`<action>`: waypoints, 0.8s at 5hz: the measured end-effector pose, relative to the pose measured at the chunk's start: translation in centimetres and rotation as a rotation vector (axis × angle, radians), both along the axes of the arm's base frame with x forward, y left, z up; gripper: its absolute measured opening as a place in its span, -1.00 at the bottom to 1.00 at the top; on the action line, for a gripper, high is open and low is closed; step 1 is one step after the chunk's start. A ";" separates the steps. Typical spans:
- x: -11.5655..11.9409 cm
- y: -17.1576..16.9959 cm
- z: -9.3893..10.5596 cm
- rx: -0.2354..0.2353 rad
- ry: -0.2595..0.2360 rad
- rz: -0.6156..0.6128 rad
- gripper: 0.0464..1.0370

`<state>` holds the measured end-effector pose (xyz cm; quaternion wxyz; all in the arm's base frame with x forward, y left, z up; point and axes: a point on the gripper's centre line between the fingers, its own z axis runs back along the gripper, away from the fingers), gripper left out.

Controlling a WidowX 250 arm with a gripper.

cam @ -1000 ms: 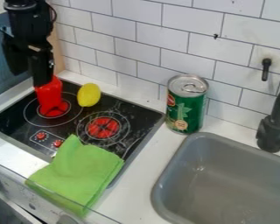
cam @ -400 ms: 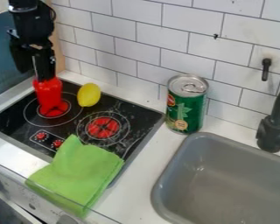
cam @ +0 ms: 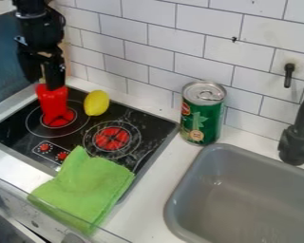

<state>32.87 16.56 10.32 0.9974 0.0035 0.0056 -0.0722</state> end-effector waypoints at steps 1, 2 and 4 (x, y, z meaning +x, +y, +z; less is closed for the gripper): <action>0.2 0.1 -0.1 -0.005 0.004 -0.005 0.81; 0.6 0.1 -0.7 -0.013 0.006 -0.005 0.43; 1.2 0.3 -0.2 -0.017 -0.010 -0.001 -0.66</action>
